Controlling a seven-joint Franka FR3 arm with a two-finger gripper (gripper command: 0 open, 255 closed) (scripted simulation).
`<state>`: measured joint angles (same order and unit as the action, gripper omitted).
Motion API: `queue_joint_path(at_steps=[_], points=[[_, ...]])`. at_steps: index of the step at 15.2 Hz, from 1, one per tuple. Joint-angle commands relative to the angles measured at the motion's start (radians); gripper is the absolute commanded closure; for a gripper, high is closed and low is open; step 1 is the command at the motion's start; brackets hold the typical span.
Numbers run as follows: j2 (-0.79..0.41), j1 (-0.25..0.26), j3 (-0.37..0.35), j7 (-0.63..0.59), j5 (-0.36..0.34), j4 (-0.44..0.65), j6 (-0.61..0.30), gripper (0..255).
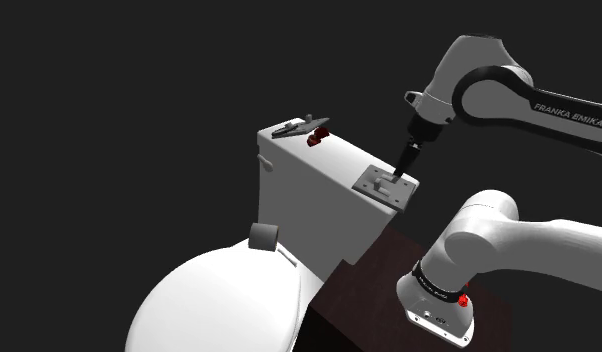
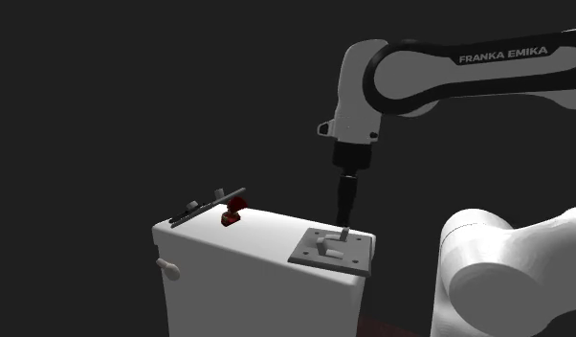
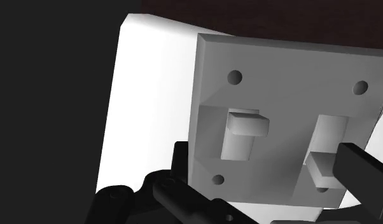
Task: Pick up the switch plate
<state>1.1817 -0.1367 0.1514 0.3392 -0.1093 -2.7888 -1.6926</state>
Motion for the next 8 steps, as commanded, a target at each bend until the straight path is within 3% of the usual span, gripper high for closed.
queue_joint_path(at_steps=[1, 6, 7, 8], points=[[0.011, -0.005, 0.006, 0.004, -0.007, -0.03, -0.019, 0], [0.021, -0.011, 0.014, 0.005, -0.015, -0.082, -0.06, 0], [0.023, -0.011, 0.013, 0.005, -0.015, -0.08, -0.057, 255], [0.023, -0.011, 0.014, 0.005, -0.015, -0.08, -0.057, 255]])
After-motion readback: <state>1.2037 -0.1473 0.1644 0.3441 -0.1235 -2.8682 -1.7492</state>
